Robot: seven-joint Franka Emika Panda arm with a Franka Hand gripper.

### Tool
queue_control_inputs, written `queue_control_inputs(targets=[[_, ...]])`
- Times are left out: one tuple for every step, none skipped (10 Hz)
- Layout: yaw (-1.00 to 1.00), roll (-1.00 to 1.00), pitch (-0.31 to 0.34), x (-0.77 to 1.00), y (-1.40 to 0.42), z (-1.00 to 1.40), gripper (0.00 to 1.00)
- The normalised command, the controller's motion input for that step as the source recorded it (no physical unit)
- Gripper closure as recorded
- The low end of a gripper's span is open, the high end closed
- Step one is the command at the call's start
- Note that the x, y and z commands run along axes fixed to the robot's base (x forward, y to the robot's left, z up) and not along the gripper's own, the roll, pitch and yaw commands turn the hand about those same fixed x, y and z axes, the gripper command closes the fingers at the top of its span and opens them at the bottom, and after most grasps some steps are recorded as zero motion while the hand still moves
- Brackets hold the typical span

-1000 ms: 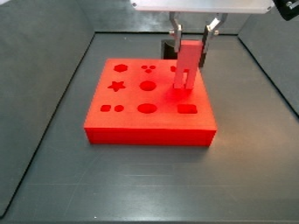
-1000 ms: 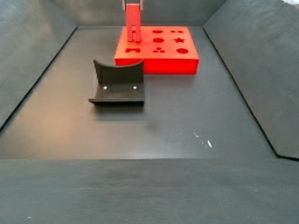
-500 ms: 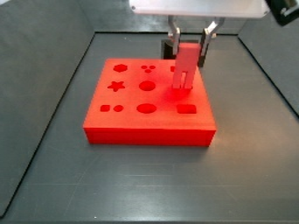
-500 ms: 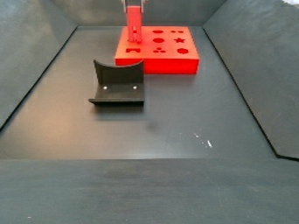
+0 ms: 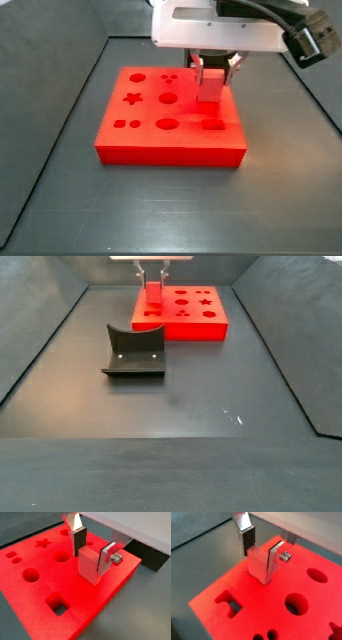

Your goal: Insert the double-square object.

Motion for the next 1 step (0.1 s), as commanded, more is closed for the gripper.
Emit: queue_control_inputs(targets=[[0.0, 0.0, 0.0, 0.0, 0.0, 0.0, 1.0]])
